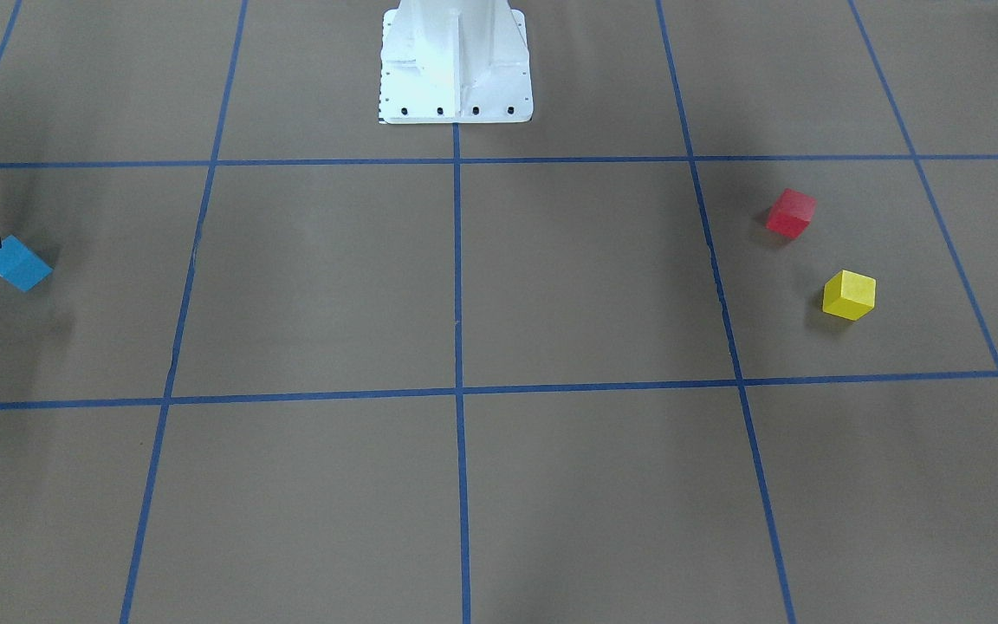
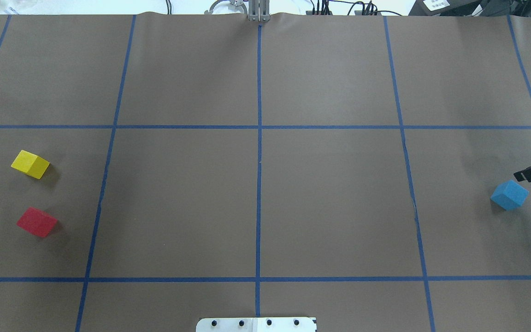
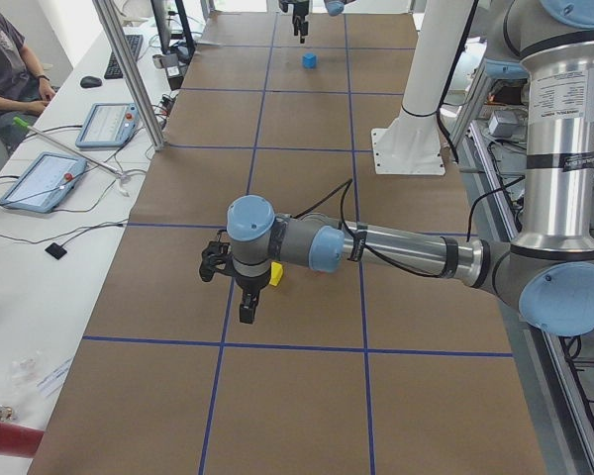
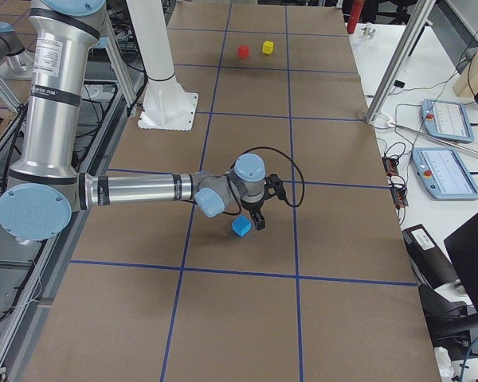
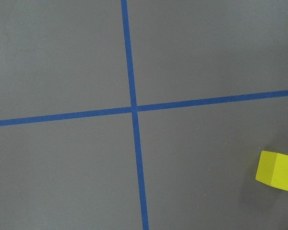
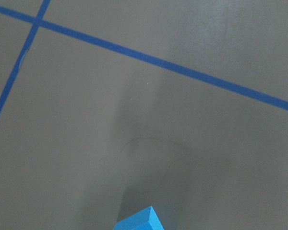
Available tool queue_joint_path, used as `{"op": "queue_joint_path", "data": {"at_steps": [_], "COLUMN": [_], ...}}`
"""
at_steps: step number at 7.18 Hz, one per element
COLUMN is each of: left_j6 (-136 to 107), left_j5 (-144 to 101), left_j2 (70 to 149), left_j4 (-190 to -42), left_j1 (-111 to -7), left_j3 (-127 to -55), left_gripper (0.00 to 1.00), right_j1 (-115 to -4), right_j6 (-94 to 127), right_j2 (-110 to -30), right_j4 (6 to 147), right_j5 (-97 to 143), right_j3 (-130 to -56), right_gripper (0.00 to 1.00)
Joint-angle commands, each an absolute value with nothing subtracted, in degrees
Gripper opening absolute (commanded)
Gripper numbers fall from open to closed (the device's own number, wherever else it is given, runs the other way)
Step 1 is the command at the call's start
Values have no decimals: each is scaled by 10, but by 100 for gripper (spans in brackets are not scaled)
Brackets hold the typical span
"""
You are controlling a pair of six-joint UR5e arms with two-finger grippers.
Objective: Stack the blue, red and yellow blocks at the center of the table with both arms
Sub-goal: 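Lower the right gripper onto the blue cube and close on it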
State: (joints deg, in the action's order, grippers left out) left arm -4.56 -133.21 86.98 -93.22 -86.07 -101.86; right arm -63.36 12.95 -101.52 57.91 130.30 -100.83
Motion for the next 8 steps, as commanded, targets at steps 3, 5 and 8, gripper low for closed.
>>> {"op": "queue_joint_path", "data": {"at_steps": [3, 5, 8], "left_j6": [-46, -46, -46], "left_j5": [-1332, -1332, -1331], "left_j2": [870, 870, 869], "left_j4": [-933, -932, -931], "left_j1": [-860, -861, -861], "left_j3": [-1027, -1027, -1032], "left_gripper": [100, 100, 100], "right_j1": [-600, -585, -555], "right_j6": [-44, -64, -60], "right_j2": [-1033, -1027, -1005], "right_j4": [563, 563, 563], "right_j5": [1277, 1278, 1278], "right_j3": [-995, -983, -952], "right_gripper": [100, 100, 99]}}
